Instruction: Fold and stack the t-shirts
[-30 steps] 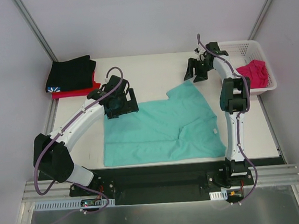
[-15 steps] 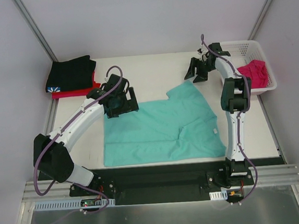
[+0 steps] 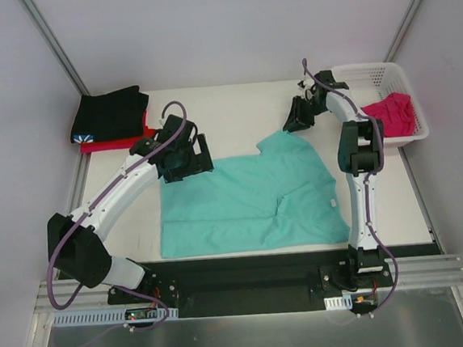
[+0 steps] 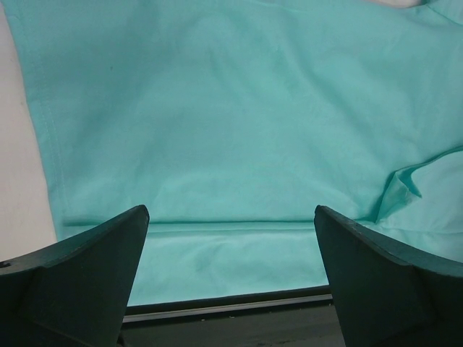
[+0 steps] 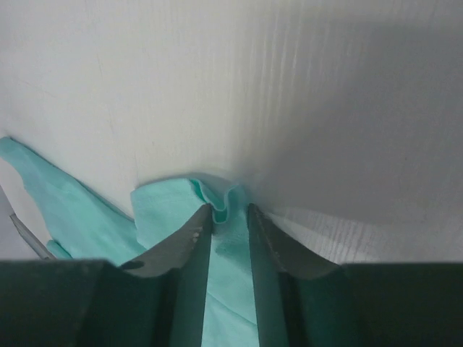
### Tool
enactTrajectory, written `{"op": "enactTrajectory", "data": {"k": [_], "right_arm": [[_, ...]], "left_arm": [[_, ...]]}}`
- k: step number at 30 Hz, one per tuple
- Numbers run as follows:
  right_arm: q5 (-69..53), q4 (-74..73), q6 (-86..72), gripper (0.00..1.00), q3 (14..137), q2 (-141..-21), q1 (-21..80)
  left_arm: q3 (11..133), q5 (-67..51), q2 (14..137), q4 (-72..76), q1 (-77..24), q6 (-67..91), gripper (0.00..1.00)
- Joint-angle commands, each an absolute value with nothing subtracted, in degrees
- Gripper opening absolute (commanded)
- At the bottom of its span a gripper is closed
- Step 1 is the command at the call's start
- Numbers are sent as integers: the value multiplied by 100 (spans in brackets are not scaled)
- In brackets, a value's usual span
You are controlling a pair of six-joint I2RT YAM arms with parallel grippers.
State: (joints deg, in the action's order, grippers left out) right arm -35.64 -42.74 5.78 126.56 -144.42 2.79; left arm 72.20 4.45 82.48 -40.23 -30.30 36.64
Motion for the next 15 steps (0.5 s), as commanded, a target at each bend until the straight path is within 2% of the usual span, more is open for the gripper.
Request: {"op": "enactTrajectory", "data": {"k": [1,2,5,11,15], "right_arm": [[-3665,-4421,597,24,12577,-14273,281],[-3648,-4464,632,15,12577,-14273,281],[-3560,-4561,668,1,12577,-14238,273],[-3376,-4588,642,1,12270,-13782,272],[-3209,-4684,650,1,11989,-13352,299]], "left_arm": [[7392,396,8016,-4228,-3023,3683,99],[7383,387,8016,-4228,-3023,3691,99],[7357,404,8007,-4228,-3023,3726,99],[7093,220,8094,-4027,-2839,3911,99],[6979,9,8340,-3692,-2340,3858,99]]}}
